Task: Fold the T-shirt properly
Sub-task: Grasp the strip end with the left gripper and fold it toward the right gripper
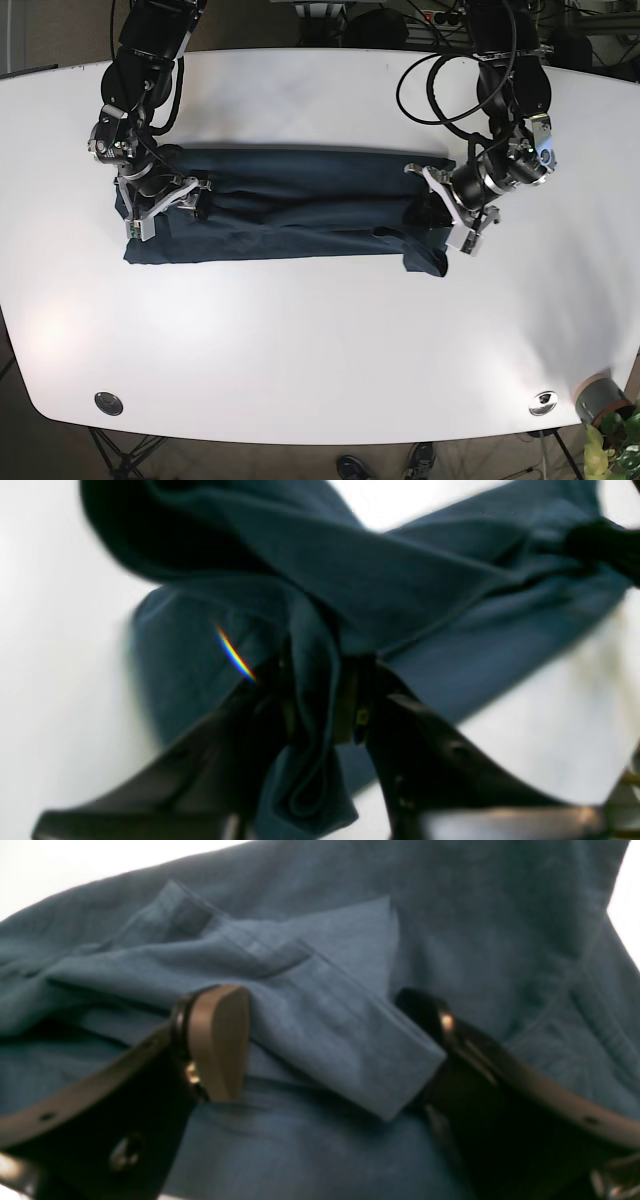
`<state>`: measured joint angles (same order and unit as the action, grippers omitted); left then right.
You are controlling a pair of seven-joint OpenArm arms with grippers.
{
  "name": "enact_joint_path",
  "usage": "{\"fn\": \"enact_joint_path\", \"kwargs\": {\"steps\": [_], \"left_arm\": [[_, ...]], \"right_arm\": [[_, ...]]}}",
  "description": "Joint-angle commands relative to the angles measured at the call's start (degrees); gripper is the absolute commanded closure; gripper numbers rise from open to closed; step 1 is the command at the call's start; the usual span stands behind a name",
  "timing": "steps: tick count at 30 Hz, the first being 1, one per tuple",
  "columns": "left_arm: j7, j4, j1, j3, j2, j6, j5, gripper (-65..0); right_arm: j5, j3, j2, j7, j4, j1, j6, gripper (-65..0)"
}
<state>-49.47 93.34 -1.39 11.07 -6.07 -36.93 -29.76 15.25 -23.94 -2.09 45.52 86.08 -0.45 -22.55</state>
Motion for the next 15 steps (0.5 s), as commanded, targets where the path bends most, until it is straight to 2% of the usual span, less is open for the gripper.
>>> {"fn": "enact_joint_path", "kwargs": {"steps": [1,6,10,15], "left_arm": [[1.43,-0.99,1.26,-1.97,0.83,-0.04,0.09,-6.8],[1.25,-5.65,3.63,-3.29,3.21,-0.04,2.90,-7.9],[1.34,-8.20,5.12,-3.38,3.74,-0.04,4.84,-18.2],[1.25,-9.43,6.18,-4.43,5.23,1.19,4.92,-29.2]], "right_arm": [[-0.08,-0.10,-0.33,0.77,0.64,0.40,0.08,-43.0],[0.10,-0.10,-0.33,0.86,0.64,-0.12,0.00,-43.0],[0.18,-0.10,-0.33,0.86,0.73,-0.12,0.00,-43.0],[0.18,-0.10,-0.33,0.86,0.64,-0.12,0.00,-43.0]]}}
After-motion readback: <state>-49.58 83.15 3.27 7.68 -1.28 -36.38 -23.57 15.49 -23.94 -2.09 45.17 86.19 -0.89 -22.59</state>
